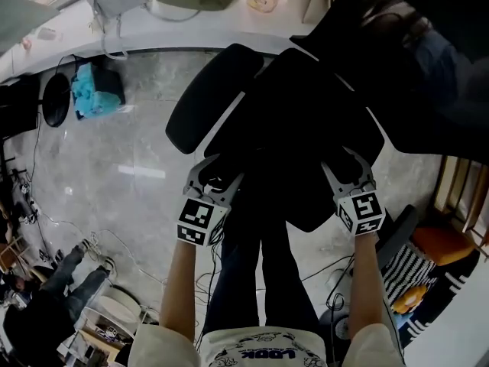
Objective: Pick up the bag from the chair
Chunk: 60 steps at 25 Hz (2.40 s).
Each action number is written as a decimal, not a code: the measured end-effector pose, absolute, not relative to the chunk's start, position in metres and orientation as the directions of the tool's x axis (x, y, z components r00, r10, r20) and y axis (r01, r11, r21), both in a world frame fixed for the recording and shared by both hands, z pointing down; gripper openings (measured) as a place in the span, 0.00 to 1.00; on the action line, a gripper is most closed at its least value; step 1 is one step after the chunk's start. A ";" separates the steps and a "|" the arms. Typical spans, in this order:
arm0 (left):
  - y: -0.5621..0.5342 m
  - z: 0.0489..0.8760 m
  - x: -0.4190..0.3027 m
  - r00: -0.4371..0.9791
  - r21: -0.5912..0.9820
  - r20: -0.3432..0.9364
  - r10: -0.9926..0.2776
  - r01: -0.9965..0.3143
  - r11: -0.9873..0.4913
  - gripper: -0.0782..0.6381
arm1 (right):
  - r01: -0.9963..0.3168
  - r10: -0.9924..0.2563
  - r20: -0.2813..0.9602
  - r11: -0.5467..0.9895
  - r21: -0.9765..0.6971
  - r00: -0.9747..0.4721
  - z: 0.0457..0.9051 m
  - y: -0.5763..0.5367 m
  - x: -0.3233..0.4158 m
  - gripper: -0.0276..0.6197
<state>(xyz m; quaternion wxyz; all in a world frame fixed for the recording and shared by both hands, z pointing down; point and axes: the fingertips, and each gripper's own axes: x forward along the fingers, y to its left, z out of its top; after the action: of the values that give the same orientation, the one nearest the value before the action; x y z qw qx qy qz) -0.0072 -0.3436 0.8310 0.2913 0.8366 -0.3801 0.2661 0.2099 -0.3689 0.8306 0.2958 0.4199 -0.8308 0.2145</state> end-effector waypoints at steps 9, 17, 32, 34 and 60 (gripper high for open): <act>-0.331 0.819 0.003 0.590 0.259 0.665 -0.458 -0.758 -0.599 0.20 | -0.835 -0.583 0.673 0.542 -0.095 -0.455 0.821 -0.360 0.211 0.27; -0.318 0.791 -0.004 0.575 0.238 0.667 -0.474 -0.767 -0.596 0.15 | -0.844 -0.599 0.667 0.529 -0.086 -0.444 0.788 -0.346 0.202 0.24; -0.332 0.638 -0.029 0.579 0.142 0.560 -0.592 -0.772 -0.620 0.15 | -0.841 -0.707 0.535 0.540 -0.012 -0.462 0.629 -0.353 0.177 0.23; -0.334 0.612 -0.033 0.583 0.129 0.541 -0.606 -0.770 -0.625 0.15 | -0.841 -0.723 0.514 0.540 0.003 -0.462 0.603 -0.354 0.174 0.22; -0.323 0.373 -0.069 0.576 -0.028 0.314 -0.754 -0.789 -0.614 0.15 | -0.897 -0.883 0.243 0.433 0.093 -0.401 0.363 -0.319 0.141 0.22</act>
<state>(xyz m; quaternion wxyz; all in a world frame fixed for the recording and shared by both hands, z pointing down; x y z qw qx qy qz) -0.0686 -0.3230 0.3731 0.0573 0.8859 -0.4354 0.1492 0.1408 -0.3194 0.3630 0.1286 0.5320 -0.8365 0.0264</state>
